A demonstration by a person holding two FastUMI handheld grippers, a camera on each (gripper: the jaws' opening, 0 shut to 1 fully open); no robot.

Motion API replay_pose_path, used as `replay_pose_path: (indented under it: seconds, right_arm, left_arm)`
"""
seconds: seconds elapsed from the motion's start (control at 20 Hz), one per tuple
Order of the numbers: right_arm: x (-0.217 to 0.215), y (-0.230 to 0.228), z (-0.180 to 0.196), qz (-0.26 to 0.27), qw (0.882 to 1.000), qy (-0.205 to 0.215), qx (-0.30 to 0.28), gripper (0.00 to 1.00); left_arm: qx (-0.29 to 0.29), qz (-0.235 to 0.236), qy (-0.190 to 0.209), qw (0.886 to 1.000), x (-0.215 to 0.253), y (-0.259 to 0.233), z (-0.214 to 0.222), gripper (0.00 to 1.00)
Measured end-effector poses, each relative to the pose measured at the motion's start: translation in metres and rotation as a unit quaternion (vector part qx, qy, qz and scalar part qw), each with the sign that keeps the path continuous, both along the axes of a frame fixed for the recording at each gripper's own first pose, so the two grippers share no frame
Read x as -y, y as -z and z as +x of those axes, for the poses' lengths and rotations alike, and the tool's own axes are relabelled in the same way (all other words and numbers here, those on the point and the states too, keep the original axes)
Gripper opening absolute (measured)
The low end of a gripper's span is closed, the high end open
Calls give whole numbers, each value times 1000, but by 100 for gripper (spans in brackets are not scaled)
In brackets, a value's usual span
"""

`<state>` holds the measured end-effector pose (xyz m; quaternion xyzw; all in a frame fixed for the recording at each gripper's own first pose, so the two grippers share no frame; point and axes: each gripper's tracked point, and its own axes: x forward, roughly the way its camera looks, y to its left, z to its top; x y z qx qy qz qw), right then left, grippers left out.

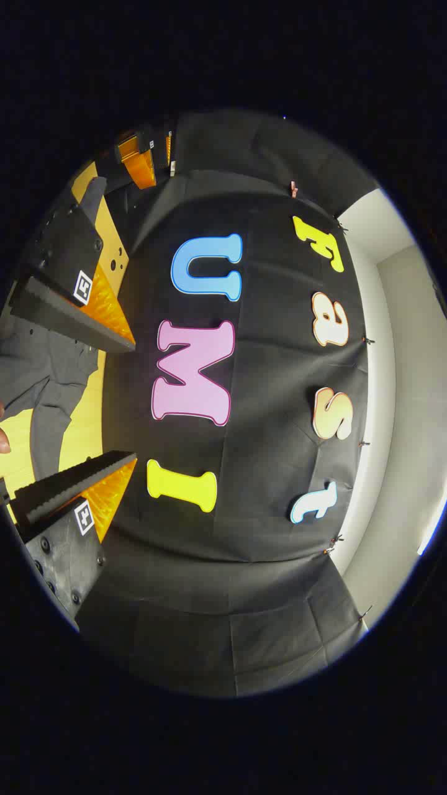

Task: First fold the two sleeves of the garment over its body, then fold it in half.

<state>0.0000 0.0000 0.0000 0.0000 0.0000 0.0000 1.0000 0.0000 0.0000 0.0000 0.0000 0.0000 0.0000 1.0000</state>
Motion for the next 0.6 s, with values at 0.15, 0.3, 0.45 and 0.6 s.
replay_pose_path:
  seconds: [0.15,0.3,0.45,0.6]
  right_arm:
    - [-8,3,2,-12,1000,-9,-1,97]
    - [-19,3,15,-19,1000,-18,-5,92]
    - [-17,5,14,-26,999,-24,-7,92]
    - [-12,12,18,-28,999,-26,-14,98]
  left_arm:
    - [-2,3,3,1000,4,2,4,95]
    - [-4,3,3,1000,6,1,7,95]
    - [-5,1,0,1000,8,5,11,95]
    - [-8,2,0,1000,14,6,17,95]
